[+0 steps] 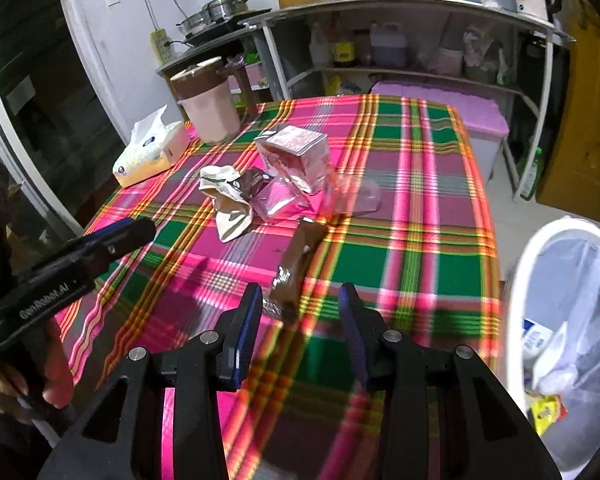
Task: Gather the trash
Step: 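Grasp the white paper wrapper with the left tool while the right tool grasps the brown wrapper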
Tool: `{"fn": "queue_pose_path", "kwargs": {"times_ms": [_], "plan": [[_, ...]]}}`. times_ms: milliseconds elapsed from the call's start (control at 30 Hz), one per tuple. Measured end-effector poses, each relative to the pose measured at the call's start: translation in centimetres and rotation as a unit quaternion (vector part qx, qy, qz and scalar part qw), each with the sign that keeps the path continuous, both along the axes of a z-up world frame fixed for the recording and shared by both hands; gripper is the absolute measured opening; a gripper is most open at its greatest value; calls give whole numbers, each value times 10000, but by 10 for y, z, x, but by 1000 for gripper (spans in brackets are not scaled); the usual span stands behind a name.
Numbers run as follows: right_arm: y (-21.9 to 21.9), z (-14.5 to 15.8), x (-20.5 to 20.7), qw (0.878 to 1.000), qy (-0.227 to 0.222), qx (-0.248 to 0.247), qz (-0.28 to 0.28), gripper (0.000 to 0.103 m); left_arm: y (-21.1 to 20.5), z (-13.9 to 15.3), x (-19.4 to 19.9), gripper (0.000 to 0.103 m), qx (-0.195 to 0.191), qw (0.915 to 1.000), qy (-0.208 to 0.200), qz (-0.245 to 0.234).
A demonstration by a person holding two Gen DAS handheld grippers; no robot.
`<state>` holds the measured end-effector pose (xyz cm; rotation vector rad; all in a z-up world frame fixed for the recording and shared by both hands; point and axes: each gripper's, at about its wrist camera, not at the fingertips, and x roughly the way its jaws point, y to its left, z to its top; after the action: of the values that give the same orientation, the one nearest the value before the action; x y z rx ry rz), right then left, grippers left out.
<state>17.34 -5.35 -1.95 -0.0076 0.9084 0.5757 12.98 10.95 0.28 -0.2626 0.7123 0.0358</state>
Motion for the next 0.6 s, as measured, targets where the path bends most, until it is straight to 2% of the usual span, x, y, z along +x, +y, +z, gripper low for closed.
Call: {"fn": "queue_pose_path", "kwargs": {"times_ms": [267, 300, 433, 533, 600], "plan": [[17, -23, 20, 9997, 218, -96, -44, 41, 11, -2, 34, 40, -480, 9986, 55, 202], [18, -25, 21, 9997, 212, -99, -59, 39, 12, -3, 40, 40, -529, 9983, 86, 244], [15, -24, 22, 9996, 122, -199, -133, 23, 13, -12, 59, 40, -719, 9964, 244, 374], [12, -24, 21, 9996, 83, -230, -140, 22, 12, -19, 70, 40, -846, 9950, 334, 410], [11, -23, 21, 9996, 69, -244, -145, 22, 11, -23, 75, 27, -893, 9943, 406, 420]]}}
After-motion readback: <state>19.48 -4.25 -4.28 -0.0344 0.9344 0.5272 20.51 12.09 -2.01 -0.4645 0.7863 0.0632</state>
